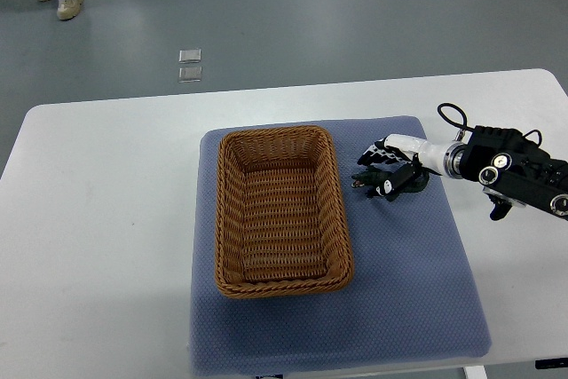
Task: Place crocodile in brown basket with right hand
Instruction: 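Close the right hand fingers around the crocodile's body, then lift the crocodile with the right hand and carry it over the basket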
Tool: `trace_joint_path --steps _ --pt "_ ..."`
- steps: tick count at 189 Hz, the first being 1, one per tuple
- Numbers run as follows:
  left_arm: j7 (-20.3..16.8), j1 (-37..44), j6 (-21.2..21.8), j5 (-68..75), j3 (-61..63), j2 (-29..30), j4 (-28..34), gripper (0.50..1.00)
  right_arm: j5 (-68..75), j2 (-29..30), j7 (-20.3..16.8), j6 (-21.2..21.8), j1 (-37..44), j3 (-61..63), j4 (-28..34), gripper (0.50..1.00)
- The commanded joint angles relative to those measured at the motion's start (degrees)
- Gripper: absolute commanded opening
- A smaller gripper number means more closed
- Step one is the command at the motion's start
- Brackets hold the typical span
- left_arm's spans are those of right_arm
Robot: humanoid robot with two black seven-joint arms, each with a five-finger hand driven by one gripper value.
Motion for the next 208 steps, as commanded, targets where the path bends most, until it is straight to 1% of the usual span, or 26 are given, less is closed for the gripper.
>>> trace_joint_path --steps 1,4,8,10,21,85,108,126,174,208 --pt "0.0 0.0 0.0 -0.01 0.0 0.0 0.0 1.0 -0.83 -0.28 0.35 0.01 -0.09 -0.02 -0.02 0.568" --pt "0.0 0.0 0.0 -0.01 0.0 0.0 -0.09 1.0 -1.1 -0.28 0.35 0.01 -0.09 -0.02 0.06 0.543" --pt "0.0 0.0 0.0 -0.01 0.0 0.0 0.0 1.0 -1.27 -0.37 0.35 0.01 -0.09 -0.02 0.07 0.537" --pt "0.0 0.0 0.0 -0.01 0.0 0.0 0.0 1.0 -1.54 -0.37 0.35 0.01 -0.09 -0.02 0.07 0.521" --pt "0.0 0.0 0.0 -0.01 0.0 0.0 0.0 1.0 -2.06 -0.37 0.53 0.01 -0.09 -0.02 0.07 0.5" --pt "0.0 0.0 0.0 -0.01 0.0 0.0 0.0 1.0 -1.98 -1.07 0.61 0.36 0.7 0.42 0.07 0.5" --pt "0.0 0.0 0.0 -0.01 0.0 0.0 0.0 1.0 -1.98 -2.22 0.61 0.71 1.14 0.77 0.15 0.5" --pt "0.0 0.0 0.0 -0.01 0.0 0.0 0.0 1.0 -1.8 -2.74 0.61 1.06 2.98 0.77 0.33 0.5" --pt "0.0 0.0 0.0 -0.01 0.0 0.0 -0.09 1.0 -1.45 -6.26 0.61 3.87 7.37 0.86 0.42 0.5" --pt "0.0 0.0 0.0 -0.01 0.0 0.0 -0.18 1.0 -1.27 -7.49 0.61 5.19 10.45 0.95 0.68 0.5"
